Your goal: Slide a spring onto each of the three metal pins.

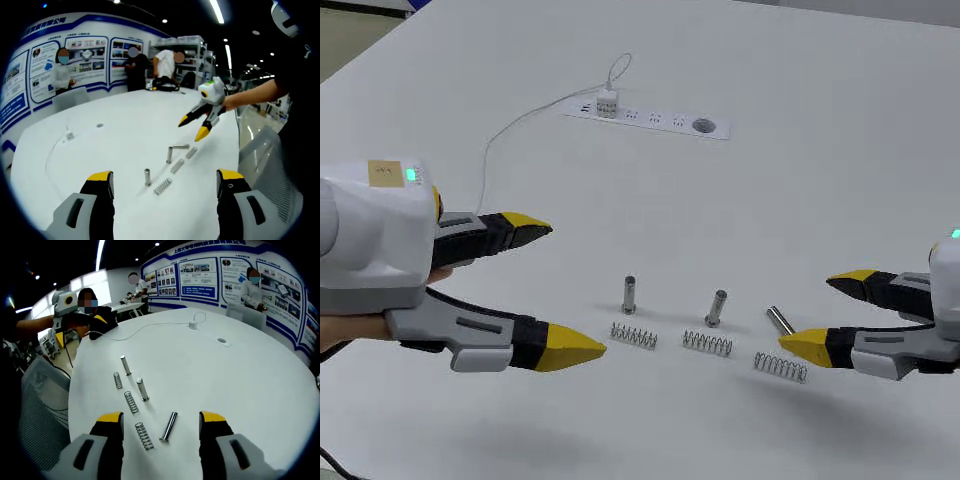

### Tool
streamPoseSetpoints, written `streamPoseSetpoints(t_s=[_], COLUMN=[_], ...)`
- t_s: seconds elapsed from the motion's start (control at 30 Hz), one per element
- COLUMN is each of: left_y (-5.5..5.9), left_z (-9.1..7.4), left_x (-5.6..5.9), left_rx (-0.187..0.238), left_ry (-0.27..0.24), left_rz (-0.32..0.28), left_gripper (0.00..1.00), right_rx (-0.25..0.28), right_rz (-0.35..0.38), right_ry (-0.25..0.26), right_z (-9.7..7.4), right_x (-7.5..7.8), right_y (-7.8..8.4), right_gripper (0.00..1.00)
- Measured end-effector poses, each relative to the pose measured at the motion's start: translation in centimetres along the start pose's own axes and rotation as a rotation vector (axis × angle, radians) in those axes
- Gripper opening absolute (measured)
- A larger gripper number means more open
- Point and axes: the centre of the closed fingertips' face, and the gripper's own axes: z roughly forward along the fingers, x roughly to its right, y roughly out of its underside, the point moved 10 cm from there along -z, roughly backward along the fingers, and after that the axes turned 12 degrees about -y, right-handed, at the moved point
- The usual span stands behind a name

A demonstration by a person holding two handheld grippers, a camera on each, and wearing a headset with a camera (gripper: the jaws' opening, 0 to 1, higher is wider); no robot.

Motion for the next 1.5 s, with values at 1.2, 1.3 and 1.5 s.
streamPoseSetpoints(t_s=[1.2,1.3,1.5], left_y=[0.0,0.0,0.0], left_z=[-0.2,-0.3,-0.4], left_x=[-0.1,0.0,0.0], left_rx=[-0.005,-0.006,-0.007], left_ry=[0.004,0.003,0.002], left_rz=[0.004,0.003,0.002], left_gripper=[0.86,0.86,0.85], right_rx=[-0.090,-0.101,-0.119], right_rz=[0.066,0.072,0.109], right_ry=[0.064,0.069,0.069], right_z=[4.0,4.3,4.6], right_x=[2.7,2.8,3.2], right_y=[1.2,1.3,1.7], right_gripper=[0.25,0.24,0.20])
